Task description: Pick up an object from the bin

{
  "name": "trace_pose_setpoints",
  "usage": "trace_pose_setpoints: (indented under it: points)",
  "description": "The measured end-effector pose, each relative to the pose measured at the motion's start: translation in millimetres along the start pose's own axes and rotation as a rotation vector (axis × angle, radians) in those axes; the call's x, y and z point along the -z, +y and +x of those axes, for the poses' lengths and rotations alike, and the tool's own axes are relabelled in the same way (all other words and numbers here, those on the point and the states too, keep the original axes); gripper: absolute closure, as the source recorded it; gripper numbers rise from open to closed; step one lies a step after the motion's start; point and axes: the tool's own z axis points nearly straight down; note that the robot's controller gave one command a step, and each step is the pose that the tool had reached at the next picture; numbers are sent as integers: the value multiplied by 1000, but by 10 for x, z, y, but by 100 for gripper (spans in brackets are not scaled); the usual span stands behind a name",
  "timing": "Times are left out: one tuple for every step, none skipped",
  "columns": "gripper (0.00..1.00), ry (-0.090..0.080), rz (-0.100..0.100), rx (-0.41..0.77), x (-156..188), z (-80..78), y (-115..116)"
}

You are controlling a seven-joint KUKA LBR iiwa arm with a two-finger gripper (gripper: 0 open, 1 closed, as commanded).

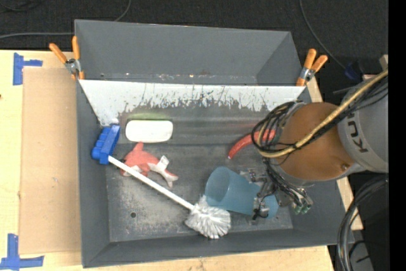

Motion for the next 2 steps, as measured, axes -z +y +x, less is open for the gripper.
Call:
trace_pose_setpoints:
  points:
    - [100, 8, -2, 3, 288, 8, 6]
    - [100, 10, -3, 5, 538, -6, 9]
